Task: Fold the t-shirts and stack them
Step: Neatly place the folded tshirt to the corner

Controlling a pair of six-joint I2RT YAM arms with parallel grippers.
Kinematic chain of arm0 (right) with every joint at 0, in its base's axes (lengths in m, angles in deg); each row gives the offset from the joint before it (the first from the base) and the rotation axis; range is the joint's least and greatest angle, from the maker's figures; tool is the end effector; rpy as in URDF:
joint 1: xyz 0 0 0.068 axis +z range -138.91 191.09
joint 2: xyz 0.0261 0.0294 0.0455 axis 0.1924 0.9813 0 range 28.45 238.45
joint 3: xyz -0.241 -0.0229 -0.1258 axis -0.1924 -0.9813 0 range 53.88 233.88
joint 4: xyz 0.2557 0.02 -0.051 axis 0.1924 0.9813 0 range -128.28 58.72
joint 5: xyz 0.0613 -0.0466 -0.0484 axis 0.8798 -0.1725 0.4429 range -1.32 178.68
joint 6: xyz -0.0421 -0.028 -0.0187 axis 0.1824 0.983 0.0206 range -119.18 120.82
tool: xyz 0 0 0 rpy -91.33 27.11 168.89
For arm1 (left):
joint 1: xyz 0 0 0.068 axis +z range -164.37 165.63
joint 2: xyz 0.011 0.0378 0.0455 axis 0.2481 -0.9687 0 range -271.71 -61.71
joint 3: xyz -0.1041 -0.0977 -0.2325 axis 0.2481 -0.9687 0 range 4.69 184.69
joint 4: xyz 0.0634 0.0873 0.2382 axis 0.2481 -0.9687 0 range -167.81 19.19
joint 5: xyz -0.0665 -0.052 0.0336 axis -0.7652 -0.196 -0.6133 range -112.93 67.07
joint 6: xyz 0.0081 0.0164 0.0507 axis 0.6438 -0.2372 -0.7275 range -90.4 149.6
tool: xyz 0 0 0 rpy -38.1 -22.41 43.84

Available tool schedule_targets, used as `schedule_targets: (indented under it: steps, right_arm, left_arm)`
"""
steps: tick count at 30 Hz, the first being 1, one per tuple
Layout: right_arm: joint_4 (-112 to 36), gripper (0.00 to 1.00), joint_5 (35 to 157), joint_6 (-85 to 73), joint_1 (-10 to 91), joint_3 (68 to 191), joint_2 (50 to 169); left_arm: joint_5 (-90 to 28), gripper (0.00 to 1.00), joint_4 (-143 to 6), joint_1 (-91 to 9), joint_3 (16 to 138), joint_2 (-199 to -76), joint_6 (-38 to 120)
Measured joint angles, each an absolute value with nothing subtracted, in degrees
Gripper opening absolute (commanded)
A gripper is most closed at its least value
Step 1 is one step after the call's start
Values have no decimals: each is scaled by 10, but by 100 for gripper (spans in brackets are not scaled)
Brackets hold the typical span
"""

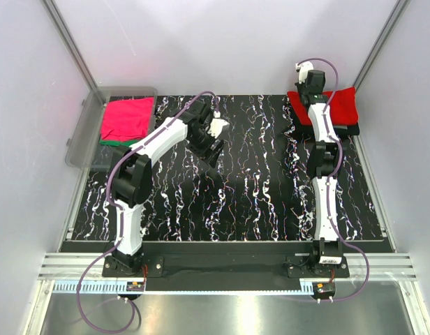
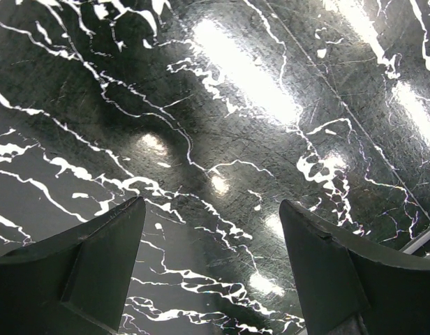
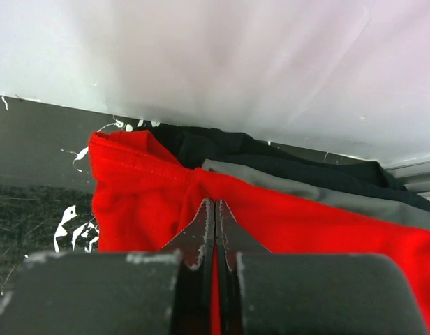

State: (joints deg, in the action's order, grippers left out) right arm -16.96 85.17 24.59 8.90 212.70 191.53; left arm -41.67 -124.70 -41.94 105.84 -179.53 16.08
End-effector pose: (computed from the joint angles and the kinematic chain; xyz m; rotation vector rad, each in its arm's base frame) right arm 0.6196 -0.0260 0.1848 -0.3421 2.0048 -0.3484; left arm 0.3767 -0.2096 0.2327 1.0571 2.5949 -0.5174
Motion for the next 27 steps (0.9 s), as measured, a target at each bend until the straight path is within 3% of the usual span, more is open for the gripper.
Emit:
schedule_targets:
  steps: [27]
  right_arm:
    - [-120, 0, 920, 213, 90, 2162, 1857]
  left_arm:
    - [-415, 84, -1240, -430, 1058, -1795, 161]
